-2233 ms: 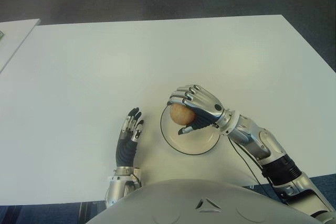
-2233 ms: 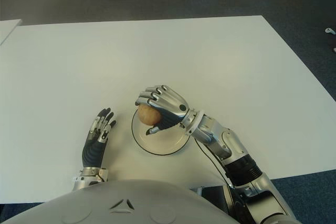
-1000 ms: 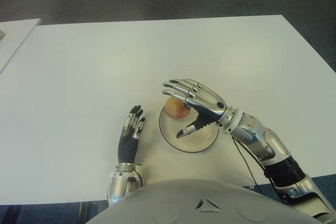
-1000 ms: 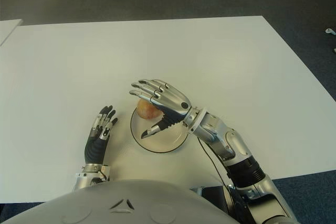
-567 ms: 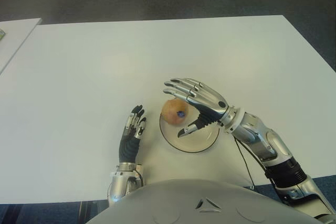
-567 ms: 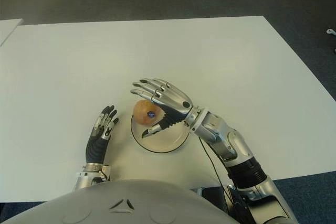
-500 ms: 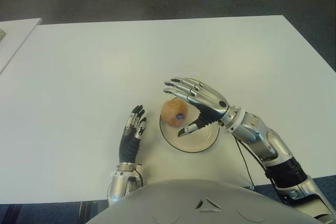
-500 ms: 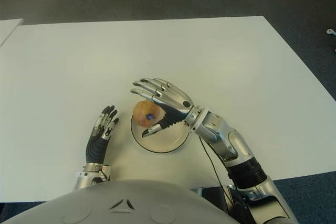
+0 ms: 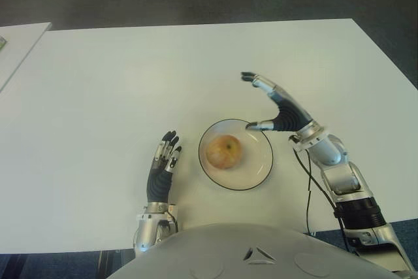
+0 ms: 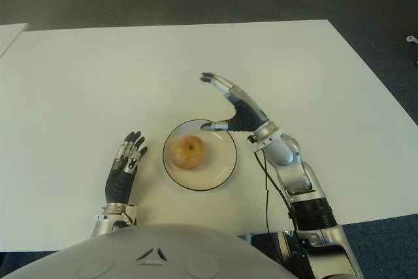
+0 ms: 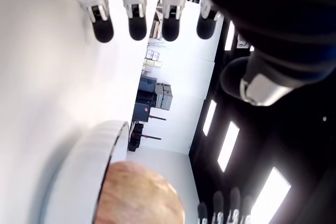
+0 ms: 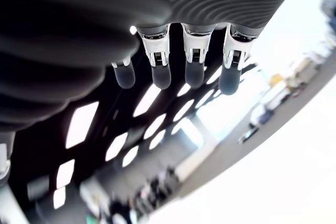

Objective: Put the apples into the plate.

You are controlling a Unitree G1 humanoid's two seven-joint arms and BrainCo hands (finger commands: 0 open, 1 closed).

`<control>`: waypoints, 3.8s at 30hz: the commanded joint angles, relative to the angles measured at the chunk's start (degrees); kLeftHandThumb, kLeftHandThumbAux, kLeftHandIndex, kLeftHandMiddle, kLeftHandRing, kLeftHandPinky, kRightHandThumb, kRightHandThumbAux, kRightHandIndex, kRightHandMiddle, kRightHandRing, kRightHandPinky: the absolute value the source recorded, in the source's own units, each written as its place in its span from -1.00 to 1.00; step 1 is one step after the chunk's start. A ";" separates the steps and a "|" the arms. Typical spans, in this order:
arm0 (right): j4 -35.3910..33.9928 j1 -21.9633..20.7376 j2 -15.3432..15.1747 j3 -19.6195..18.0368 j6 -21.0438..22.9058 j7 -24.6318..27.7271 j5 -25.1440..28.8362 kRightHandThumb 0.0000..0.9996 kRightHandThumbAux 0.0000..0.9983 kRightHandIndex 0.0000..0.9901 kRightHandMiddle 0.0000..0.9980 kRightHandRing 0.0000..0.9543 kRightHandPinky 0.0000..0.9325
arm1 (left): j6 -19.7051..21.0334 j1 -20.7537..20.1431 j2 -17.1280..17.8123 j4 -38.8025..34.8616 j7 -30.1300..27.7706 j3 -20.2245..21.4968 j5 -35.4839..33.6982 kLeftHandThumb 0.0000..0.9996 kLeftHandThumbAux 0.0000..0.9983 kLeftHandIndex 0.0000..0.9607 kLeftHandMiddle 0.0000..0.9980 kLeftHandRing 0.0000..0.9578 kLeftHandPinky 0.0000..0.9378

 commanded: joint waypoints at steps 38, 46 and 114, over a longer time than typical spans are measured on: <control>7.23 27.37 20.03 -14.73 6.84 2.44 23.21 -0.54 -0.08 -0.68 -0.65 -0.69 -0.63 | 2.78 5.41 1.65 -0.36 -3.93 1.99 -5.03 -0.54 -0.11 -0.66 -0.97 -1.00 -1.00; 14.53 26.19 21.14 -14.02 2.34 2.73 21.35 -0.56 0.00 -0.70 -0.65 -0.67 -0.60 | 3.10 6.02 1.63 -1.14 -4.44 2.33 -5.23 -0.55 -0.06 -0.69 -0.95 -1.00 -1.00; 23.36 22.23 22.30 -12.58 -6.73 3.81 19.57 -0.60 0.22 -0.80 -0.77 -0.81 -0.73 | 5.60 2.56 1.53 -1.30 3.62 5.02 8.20 -0.79 -0.26 -0.93 -0.99 -1.00 -0.99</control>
